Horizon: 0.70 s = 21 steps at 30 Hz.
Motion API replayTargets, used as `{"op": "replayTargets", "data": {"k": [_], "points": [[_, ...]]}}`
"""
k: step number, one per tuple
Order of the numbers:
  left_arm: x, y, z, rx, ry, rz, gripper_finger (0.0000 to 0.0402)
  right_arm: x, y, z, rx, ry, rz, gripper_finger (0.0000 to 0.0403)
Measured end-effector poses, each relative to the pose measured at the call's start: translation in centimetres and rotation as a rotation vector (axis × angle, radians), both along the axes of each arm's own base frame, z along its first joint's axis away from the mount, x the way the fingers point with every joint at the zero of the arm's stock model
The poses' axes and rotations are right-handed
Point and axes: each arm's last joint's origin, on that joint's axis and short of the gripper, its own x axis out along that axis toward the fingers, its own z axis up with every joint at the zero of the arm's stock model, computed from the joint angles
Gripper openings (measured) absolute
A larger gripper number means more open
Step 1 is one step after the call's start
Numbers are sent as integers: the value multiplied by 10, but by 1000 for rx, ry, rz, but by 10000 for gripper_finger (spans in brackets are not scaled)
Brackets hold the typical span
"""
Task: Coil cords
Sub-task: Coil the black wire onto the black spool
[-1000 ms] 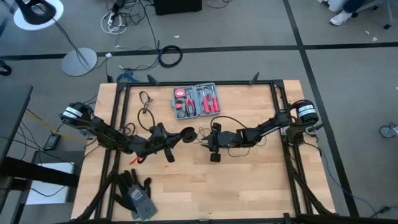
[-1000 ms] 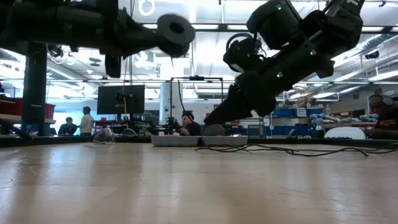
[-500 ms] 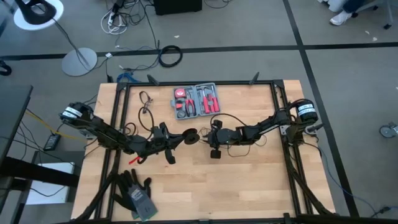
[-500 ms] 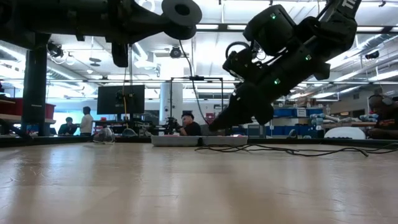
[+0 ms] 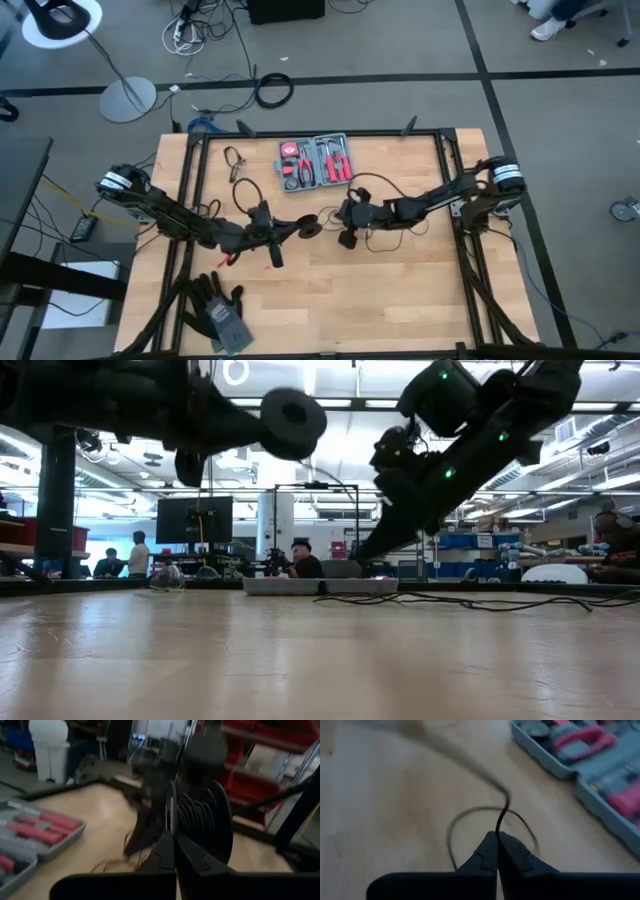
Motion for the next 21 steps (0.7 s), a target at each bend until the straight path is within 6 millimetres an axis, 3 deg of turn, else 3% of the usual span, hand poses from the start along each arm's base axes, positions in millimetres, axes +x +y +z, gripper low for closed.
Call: {"op": "replayTargets", "data": {"k": [11,21], "points": [[0,8,-19,-3,179,42,0,-24,-5,62,94,-107,-43,0],[-1,14,-30,-17,282,33,0,12,-8,100,21,7,-8,0]]}}
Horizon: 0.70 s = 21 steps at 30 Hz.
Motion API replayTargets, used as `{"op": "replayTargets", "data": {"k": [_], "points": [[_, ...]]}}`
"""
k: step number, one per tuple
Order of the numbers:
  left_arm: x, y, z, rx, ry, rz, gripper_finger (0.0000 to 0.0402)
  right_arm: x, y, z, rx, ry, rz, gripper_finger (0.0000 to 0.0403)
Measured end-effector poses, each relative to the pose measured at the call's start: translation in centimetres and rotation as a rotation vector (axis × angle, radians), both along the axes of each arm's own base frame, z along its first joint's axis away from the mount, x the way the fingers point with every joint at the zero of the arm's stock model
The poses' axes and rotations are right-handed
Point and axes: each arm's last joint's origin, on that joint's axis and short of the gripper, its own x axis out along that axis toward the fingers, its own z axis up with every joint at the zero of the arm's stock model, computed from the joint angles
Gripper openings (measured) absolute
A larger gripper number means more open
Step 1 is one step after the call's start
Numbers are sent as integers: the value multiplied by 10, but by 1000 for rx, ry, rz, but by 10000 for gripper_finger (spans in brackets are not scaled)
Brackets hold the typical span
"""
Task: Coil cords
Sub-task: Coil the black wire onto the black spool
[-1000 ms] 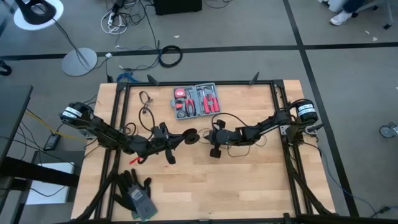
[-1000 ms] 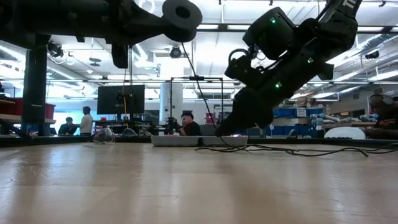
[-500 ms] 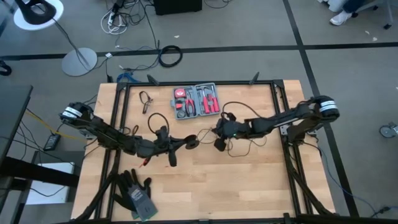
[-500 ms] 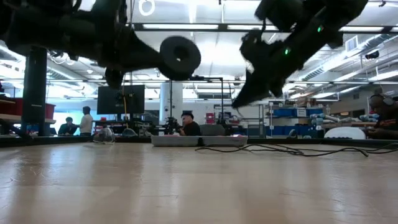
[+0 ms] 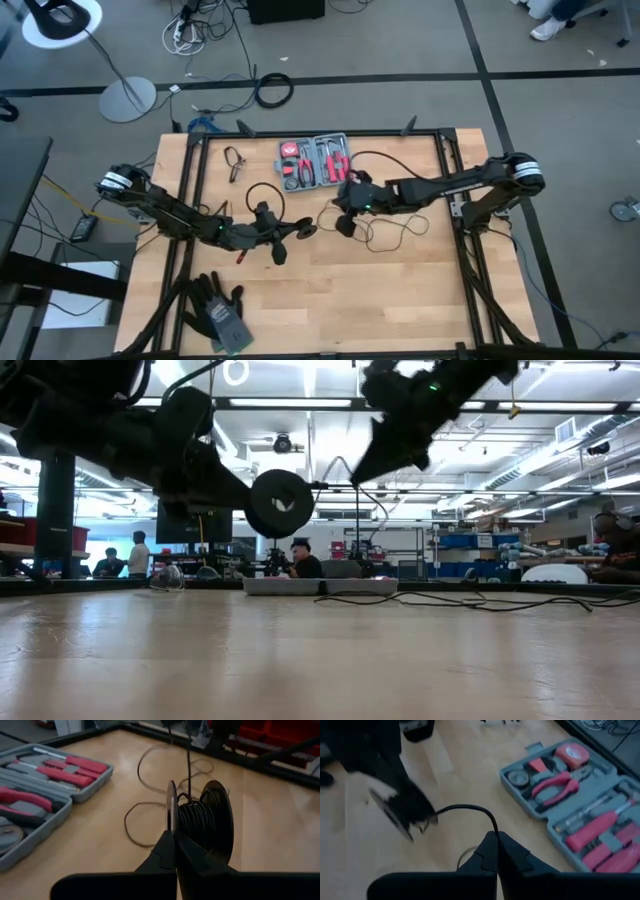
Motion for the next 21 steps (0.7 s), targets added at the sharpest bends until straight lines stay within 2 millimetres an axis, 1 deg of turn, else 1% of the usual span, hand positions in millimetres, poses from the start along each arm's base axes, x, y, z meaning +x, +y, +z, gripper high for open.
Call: {"op": "replayTargets", "data": {"k": [5,9,12,17,20,21], "points": [[-1,1,-3,6,30,7,0,22,-5,18,-22,-1,34,0],[-2,4,-5,-5,33,78,0,42,-3,31,-3,-52,73,0],[-1,10,-5,-10,30,119,0,62,3,27,20,-46,129,0],[-1,19,-6,-26,14,213,0,93,20,12,27,-7,218,0],[-1,22,-6,-22,4,264,0,104,29,4,23,2,248,0],[-2,22,-6,-18,2,276,0,104,32,3,24,2,255,0]]}}
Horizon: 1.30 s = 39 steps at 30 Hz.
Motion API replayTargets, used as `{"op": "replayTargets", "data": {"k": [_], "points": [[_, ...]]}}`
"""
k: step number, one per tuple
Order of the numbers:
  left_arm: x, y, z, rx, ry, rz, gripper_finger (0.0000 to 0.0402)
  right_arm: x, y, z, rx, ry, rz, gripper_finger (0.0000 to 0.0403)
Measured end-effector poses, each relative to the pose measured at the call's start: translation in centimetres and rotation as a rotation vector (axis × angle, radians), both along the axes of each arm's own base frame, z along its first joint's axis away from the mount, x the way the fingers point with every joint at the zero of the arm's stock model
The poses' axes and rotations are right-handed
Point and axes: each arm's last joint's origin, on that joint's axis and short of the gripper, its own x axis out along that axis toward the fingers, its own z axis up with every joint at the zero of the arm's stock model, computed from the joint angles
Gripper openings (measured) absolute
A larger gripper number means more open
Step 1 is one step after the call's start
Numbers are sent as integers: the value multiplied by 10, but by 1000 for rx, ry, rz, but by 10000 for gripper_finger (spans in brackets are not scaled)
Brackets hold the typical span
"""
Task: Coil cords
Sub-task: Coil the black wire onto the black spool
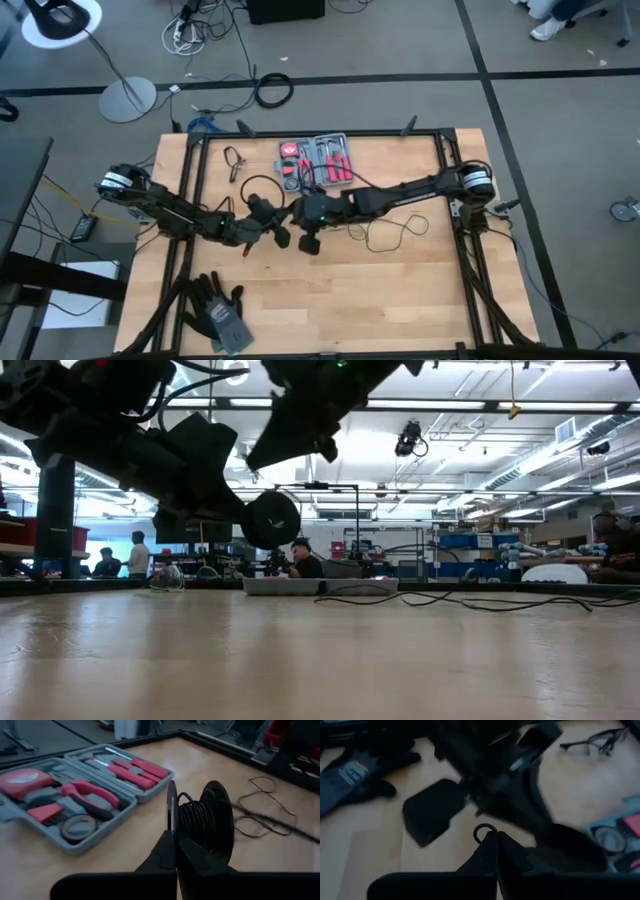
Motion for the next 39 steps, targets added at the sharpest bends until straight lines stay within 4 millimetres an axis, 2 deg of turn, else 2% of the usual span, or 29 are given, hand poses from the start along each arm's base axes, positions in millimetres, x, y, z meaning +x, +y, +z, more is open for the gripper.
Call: {"op": "replayTargets", "data": {"k": [6,12,18,23,33,39], "points": [[1,0,4,13,-40,29,0,6,5,-20,24,38,-19,0],[4,-2,12,43,-95,10,0,7,6,-51,-17,93,-78,0],[0,-9,11,29,-129,-27,0,-4,9,-75,-63,98,-164,0],[-10,-14,5,3,-170,-56,0,-17,7,-96,-36,123,-223,0],[-28,-21,-12,-74,-162,-39,0,-46,3,-94,-4,-9,-246,6],[-29,-21,-13,-79,-156,-50,0,-73,1,-97,10,13,-256,23]]}}
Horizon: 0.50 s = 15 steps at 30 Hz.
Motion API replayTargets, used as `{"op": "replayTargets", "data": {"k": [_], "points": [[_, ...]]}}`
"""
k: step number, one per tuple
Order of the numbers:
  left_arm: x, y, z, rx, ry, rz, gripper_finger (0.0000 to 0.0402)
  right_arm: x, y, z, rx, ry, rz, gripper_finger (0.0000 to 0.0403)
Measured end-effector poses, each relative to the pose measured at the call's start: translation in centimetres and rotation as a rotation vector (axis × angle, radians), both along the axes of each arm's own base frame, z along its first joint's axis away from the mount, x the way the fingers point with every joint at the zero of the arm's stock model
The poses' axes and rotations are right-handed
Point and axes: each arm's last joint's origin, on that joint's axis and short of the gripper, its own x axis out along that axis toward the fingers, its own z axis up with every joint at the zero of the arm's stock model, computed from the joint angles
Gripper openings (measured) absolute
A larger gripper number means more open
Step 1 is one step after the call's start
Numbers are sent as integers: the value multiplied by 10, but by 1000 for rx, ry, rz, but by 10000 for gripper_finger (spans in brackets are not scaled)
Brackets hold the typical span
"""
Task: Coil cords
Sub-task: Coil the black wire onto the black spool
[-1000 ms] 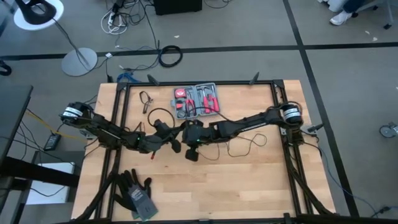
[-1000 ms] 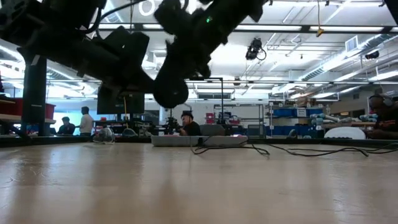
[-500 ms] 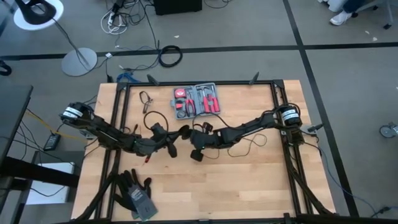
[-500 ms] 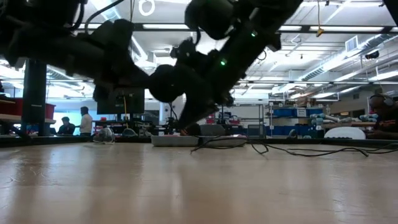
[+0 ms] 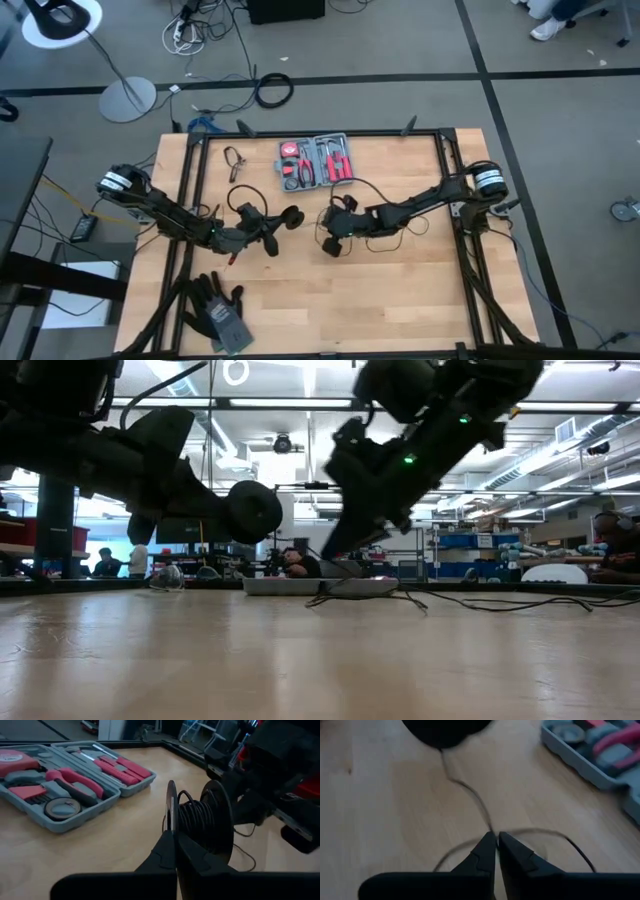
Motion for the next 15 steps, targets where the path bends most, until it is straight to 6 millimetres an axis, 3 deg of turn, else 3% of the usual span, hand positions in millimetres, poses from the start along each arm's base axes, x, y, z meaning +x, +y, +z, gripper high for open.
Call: {"op": "replayTargets", "data": {"k": [9,15], "points": [[0,0,0,-6,-3,-13,0,-67,11,18,23,-188,52,42],[1,-1,3,-14,-28,-14,0,-106,2,-14,13,-233,37,41]]}}
